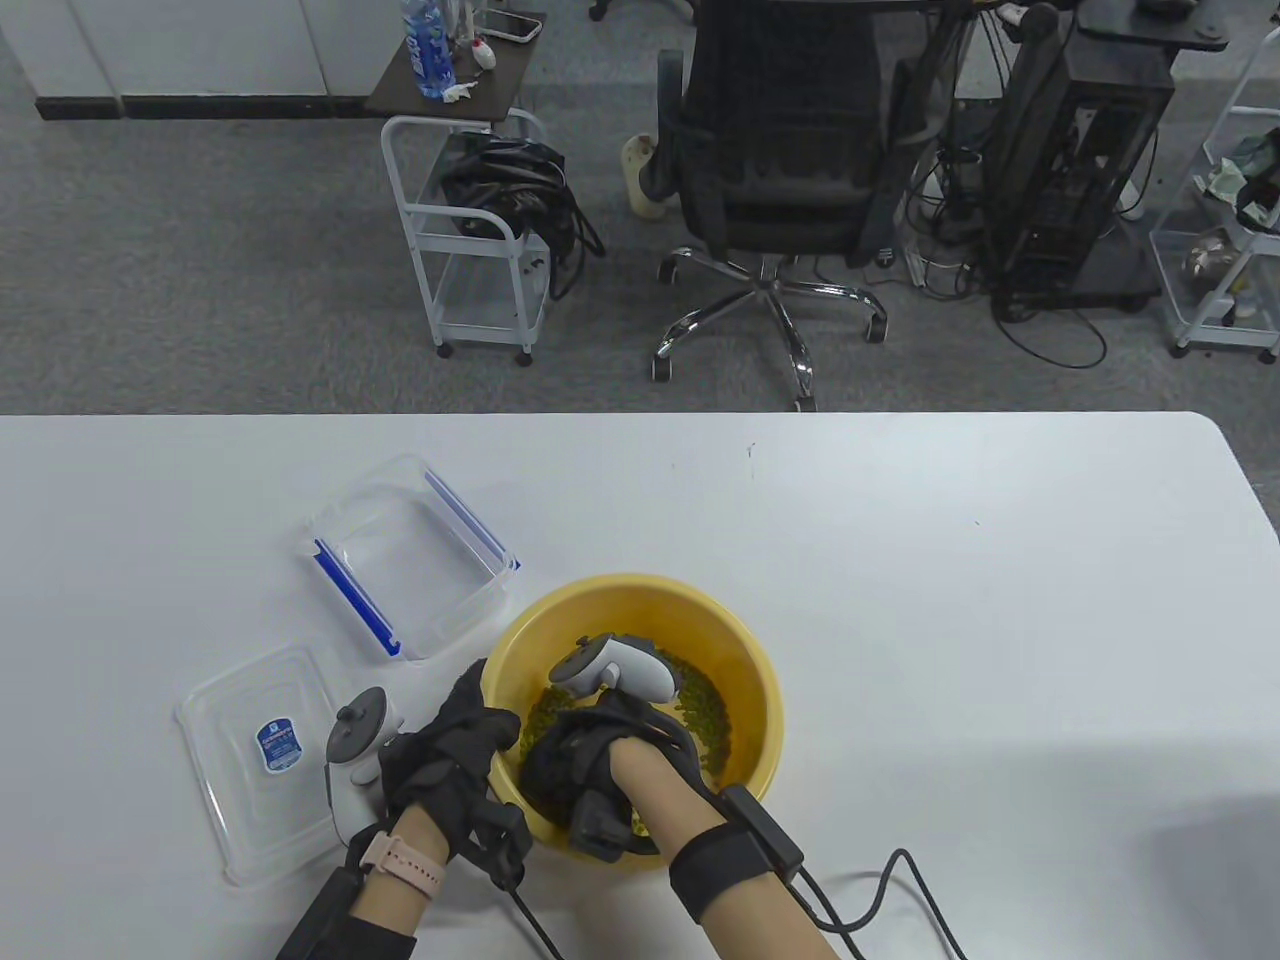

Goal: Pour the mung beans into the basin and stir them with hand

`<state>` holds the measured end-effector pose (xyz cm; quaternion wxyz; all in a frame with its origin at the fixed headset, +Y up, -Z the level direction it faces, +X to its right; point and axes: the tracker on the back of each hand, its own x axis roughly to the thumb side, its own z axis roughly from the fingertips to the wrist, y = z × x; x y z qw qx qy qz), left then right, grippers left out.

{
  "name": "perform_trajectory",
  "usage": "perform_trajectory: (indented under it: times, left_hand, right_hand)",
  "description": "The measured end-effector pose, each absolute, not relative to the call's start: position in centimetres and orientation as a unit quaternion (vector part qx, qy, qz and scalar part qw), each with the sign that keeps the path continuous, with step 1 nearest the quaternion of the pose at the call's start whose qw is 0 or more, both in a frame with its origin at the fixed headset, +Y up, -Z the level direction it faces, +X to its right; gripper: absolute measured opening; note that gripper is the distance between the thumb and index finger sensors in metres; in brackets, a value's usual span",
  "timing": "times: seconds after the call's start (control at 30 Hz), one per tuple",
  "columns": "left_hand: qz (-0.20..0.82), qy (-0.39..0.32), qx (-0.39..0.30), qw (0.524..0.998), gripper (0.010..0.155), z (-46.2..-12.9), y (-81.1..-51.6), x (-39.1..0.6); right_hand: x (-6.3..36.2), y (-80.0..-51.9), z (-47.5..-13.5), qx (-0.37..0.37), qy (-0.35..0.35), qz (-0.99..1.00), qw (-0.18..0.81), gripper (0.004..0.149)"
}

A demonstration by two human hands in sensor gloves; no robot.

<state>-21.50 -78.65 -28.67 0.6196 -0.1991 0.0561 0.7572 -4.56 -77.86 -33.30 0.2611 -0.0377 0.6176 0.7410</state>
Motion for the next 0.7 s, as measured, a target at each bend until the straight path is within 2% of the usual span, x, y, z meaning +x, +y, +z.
perform_trajectory:
  times: [0.17, 0.23, 0.3, 0.5, 0.7]
  left_hand:
    - [0.757, 0.055, -0.198, 0.620, 0.073, -28.6, -78.7, -21.5]
    - [0.757, 0.055, -0.198, 0.620, 0.073, -28.6, -78.7, -21.5]
    - [0.758, 0.056, -0.198, 0.619, 0.073, -28.6, -78.7, -21.5]
    - [0.759, 0.057, -0.197, 0.619, 0.073, -28.6, -78.7, -21.5]
    - [0.758, 0.058, -0.197, 0.619, 0.073, -28.6, -78.7, -21.5]
  right_hand:
    - [-3.7, -77.2, -36.5, -0.101, 0.508, 0.815, 0.260, 0.054]
    - [-2.5, -77.2, -37.6, -0.148, 0.434, 0.868, 0.192, 0.054]
    - [-1.4, -77.0, -38.1, -0.144, 0.405, 0.888, 0.160, 0.053]
    - [1.4, -76.5, -37.7, -0.170, 0.411, 0.880, 0.167, 0.055]
    - [2.9, -76.4, -36.1, -0.172, 0.476, 0.853, 0.127, 0.056]
